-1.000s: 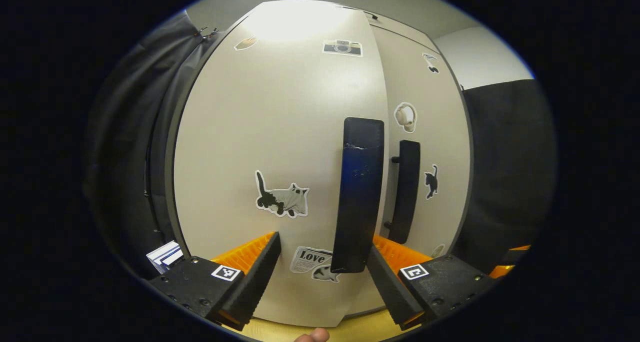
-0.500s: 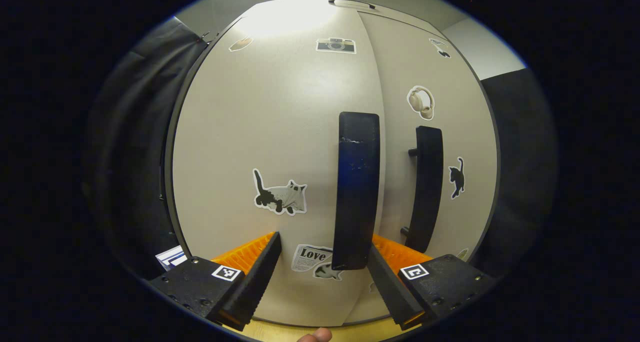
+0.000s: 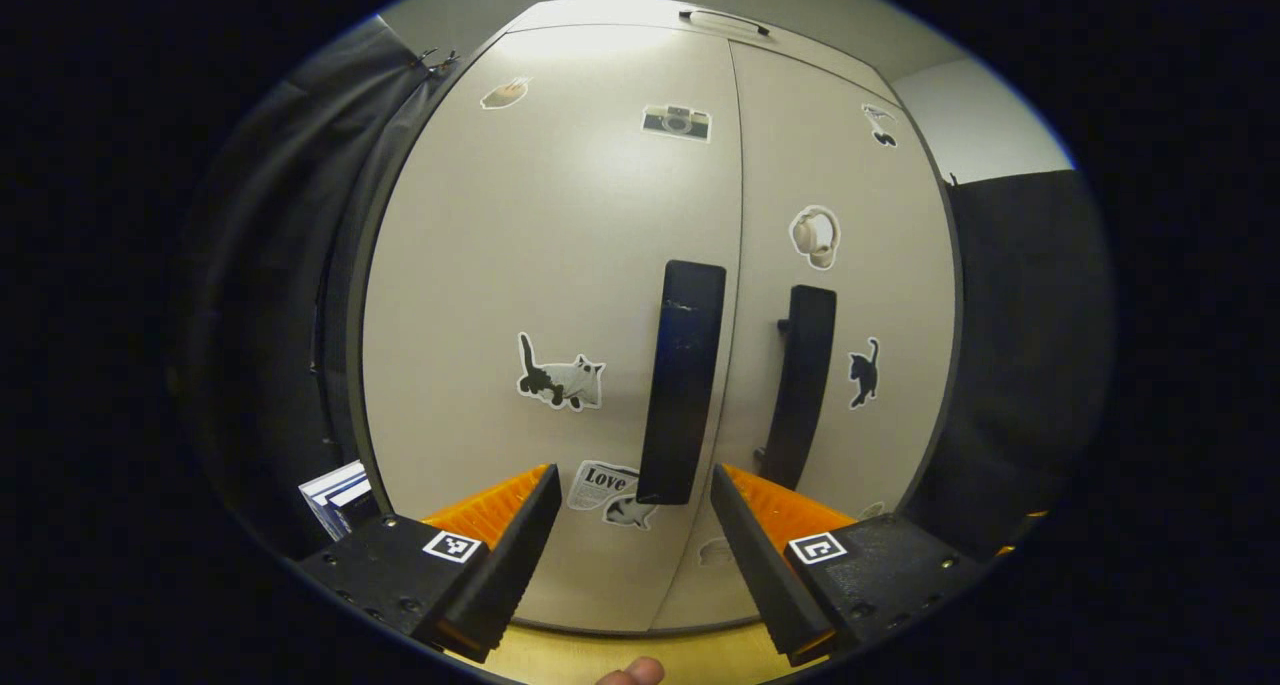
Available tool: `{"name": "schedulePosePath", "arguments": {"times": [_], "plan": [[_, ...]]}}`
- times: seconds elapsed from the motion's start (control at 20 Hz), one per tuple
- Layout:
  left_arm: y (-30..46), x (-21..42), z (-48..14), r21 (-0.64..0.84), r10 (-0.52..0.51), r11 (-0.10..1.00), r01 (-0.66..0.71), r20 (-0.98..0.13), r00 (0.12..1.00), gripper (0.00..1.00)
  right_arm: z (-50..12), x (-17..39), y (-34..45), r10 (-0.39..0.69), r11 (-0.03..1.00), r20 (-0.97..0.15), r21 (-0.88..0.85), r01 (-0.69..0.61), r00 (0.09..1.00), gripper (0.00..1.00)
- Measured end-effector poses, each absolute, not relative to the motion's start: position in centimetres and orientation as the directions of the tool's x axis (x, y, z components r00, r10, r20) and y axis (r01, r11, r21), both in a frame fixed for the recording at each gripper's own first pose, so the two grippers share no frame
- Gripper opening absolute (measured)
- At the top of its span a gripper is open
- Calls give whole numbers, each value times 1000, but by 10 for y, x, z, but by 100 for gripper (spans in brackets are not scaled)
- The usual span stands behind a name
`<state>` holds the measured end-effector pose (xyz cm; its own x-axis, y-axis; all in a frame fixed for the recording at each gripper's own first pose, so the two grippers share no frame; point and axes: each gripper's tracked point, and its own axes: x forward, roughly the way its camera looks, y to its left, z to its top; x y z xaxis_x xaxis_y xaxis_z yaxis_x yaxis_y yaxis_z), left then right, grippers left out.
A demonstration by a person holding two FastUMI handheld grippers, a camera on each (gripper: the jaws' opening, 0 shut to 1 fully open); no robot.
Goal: Grasp the bottle in the cabinet with the left hand and place it on the coaster, then close the right door with the right hand and the left door with the left hand.
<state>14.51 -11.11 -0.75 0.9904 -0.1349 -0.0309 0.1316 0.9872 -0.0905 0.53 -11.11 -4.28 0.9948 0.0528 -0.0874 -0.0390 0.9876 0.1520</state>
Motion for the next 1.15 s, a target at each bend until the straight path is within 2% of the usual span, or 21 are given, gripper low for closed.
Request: {"name": "schedulePosePath", "arguments": {"times": [0.35,0.7,1.15], "plan": [[-91,64,-1,-95,-108,990,100,-76,991,96,-17,-7,-98,55,995,-56,91,-50,997,100],[-61,-3,3,-54,-45,998,42,-53,998,96,0,-23,-79,60,997,-26,46,-59,998,100],[-43,-19,5,-48,-22,999,21,-27,999,96,3,-33,-58,62,998,-12,26,-62,998,100]]}}
